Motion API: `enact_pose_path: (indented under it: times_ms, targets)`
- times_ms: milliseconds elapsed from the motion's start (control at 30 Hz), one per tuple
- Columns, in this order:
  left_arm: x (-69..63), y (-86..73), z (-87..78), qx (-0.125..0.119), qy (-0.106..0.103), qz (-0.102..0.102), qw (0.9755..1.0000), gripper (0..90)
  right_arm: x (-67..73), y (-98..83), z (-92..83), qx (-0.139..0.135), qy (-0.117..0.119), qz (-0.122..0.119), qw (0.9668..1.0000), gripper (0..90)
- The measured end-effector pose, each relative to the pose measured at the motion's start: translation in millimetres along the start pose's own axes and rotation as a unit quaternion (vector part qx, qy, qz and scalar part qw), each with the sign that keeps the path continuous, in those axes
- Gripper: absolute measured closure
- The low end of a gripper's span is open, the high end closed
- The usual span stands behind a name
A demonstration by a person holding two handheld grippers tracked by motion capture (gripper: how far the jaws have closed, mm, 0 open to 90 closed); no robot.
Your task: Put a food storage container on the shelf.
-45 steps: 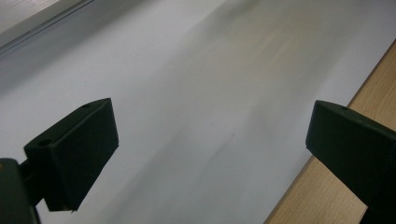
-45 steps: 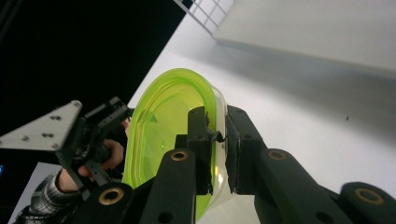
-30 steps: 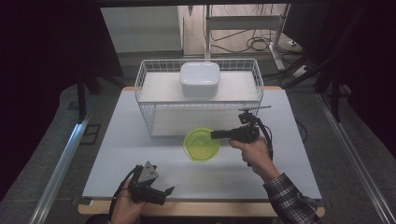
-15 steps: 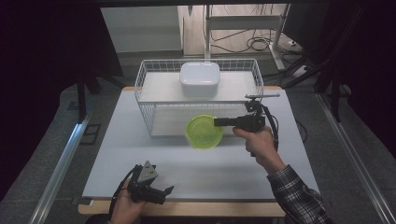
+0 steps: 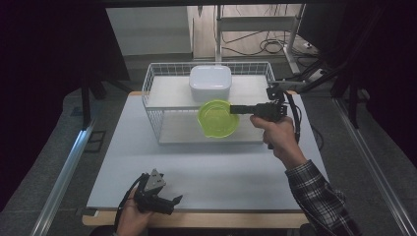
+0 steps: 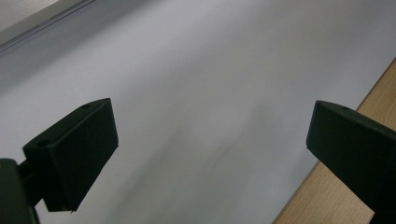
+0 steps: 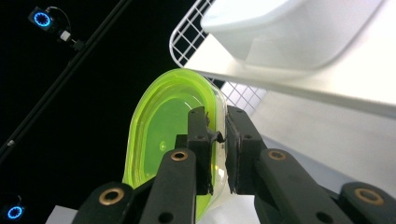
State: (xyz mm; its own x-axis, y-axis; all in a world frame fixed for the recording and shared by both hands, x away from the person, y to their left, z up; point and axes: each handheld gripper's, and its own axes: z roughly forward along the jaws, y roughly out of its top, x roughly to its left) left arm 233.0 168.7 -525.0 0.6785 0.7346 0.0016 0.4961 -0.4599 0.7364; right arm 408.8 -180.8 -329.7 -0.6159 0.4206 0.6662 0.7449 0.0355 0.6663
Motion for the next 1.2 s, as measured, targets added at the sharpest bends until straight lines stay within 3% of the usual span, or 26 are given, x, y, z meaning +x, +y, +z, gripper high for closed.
enact_pose_path:
  times_ms: [233, 700, 1200]
  targets:
    - [0.1, -0.1, 0.4, 0.001, -0.002, -0.001, 1.0000, 1.7, 11.4, 18.2, -0.8, -0.013, -0.004, -0.008, 0.9999, 81.6]
    - [-0.1, -0.3, 0.4, 0.003, -0.005, -0.003, 1.0000, 1.7, 23.9, 54.5, 0.6, -0.050, -0.020, -0.003, 0.9985, 81.6]
    - [0.1, -0.6, 0.3, 0.003, -0.009, -0.003, 1.0000, 1.7, 32.3, 88.1, 15.0, -0.101, -0.062, 0.005, 0.9929, 81.5]
